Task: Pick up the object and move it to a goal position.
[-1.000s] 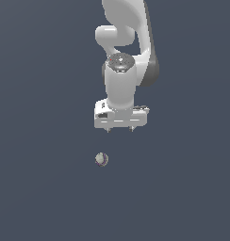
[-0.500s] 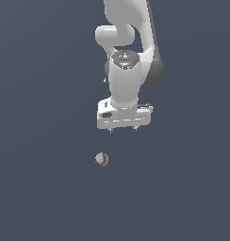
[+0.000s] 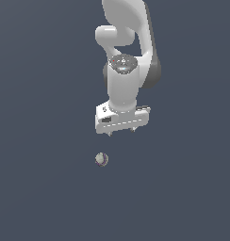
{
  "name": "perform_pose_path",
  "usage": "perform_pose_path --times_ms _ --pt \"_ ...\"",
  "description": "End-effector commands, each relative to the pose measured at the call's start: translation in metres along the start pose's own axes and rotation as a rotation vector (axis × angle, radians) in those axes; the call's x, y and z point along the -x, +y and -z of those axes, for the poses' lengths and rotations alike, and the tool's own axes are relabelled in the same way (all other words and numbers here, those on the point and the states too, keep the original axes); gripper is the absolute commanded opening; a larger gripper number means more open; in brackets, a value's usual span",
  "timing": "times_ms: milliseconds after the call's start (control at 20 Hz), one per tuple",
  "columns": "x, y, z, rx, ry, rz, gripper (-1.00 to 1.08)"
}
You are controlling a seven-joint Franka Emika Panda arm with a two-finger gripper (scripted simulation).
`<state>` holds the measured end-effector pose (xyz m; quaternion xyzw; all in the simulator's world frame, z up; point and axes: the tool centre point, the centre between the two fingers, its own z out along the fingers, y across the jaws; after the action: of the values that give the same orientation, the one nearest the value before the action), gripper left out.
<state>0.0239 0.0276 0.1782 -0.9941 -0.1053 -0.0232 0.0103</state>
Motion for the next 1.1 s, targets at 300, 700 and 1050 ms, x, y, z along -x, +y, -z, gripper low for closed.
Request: perform_pose_path --times_ms 300,700,1050 --pt "-0.008 0.013 -0.013 0.007 -0.011 0.197 1.00" --pt "-0.015 0.028 -0.026 0.009 -0.023 0.403 1.00" --pt "-0.021 0.041 -0.038 0.008 -0.032 0.582 1.00"
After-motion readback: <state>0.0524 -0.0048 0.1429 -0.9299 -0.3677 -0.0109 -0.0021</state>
